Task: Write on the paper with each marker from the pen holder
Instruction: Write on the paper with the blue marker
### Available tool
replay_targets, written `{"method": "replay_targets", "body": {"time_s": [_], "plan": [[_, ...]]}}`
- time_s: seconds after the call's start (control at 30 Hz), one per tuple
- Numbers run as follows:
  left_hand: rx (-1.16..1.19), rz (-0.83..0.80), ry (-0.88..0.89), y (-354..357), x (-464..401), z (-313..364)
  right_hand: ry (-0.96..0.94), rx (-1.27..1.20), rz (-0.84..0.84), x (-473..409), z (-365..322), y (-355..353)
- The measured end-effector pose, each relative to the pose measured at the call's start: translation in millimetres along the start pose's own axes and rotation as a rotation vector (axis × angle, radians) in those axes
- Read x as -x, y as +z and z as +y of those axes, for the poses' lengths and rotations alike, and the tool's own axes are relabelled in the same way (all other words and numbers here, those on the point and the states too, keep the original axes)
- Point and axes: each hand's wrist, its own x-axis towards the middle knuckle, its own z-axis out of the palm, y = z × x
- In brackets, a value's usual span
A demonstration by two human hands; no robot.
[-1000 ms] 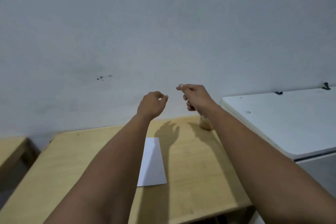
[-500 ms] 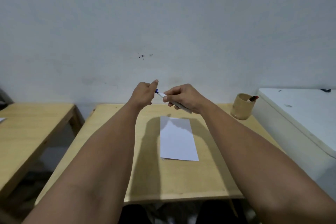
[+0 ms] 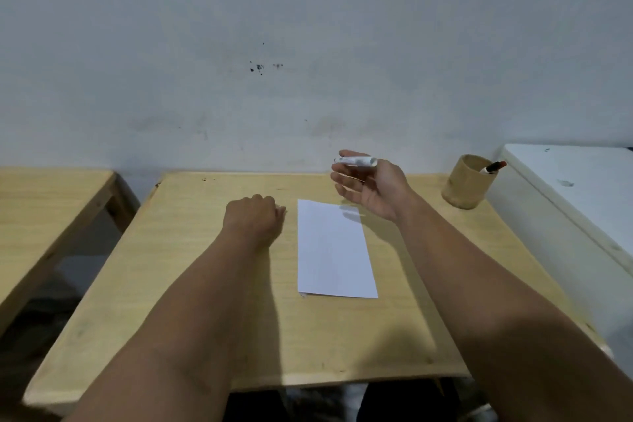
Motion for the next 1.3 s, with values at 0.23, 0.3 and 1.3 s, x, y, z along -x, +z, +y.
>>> {"method": "replay_targets", "body": {"time_s": [0.23,0.3,1.3], "plan": [[0.053,0.008,-0.096,-2,7,-1,-0.089,0.054,0.109,-6,14,-12],[0.059,0.07,-0.139,-10,13,-5,-0.124,0.128,0.2,-7,15,-12],[0.301,0.045,0.201,23,95,16,-0.304,0.498,0.281,-48,121,23]]}}
